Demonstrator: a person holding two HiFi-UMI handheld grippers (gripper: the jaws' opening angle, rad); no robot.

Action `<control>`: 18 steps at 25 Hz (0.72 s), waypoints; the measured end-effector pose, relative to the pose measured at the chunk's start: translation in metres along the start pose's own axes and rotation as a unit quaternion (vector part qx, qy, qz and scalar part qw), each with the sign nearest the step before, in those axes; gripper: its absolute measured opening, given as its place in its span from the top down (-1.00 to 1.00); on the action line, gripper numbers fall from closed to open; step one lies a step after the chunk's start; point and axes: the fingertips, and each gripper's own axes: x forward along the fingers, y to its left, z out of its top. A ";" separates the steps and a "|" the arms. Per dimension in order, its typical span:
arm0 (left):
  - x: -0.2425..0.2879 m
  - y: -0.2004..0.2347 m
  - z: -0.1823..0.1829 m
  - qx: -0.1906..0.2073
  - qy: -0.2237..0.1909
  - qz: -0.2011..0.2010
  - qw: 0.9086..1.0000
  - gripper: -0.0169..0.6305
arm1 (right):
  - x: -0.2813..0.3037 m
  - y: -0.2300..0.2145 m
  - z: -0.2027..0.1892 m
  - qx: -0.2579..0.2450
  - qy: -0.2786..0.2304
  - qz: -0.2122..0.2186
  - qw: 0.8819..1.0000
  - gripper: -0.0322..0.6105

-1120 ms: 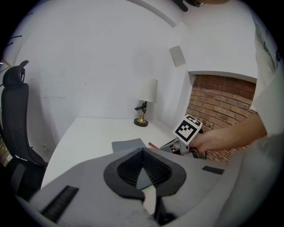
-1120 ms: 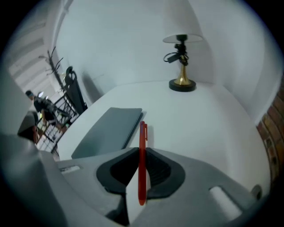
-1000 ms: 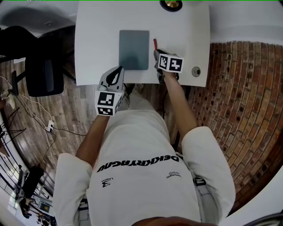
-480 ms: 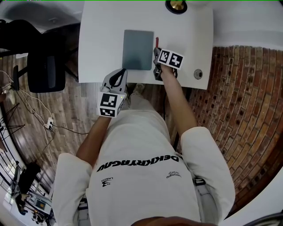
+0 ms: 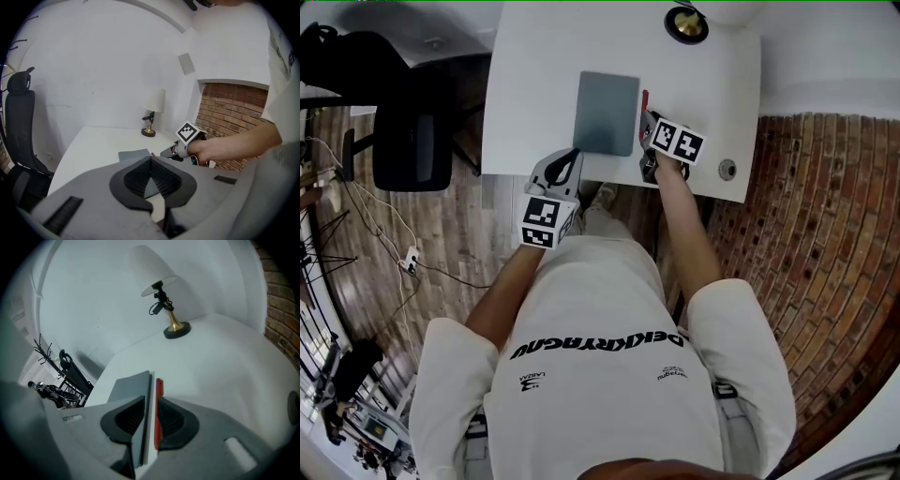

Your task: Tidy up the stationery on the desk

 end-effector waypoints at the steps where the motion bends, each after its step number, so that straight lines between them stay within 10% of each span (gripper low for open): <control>1: -0.002 -0.001 0.003 0.001 -0.004 0.000 1.000 0.96 | -0.008 0.005 0.003 -0.009 -0.009 0.003 1.000 0.68; 18: -0.027 -0.021 0.052 0.024 -0.055 -0.001 0.998 0.96 | -0.139 0.111 0.028 -0.128 -0.169 0.072 0.975 0.93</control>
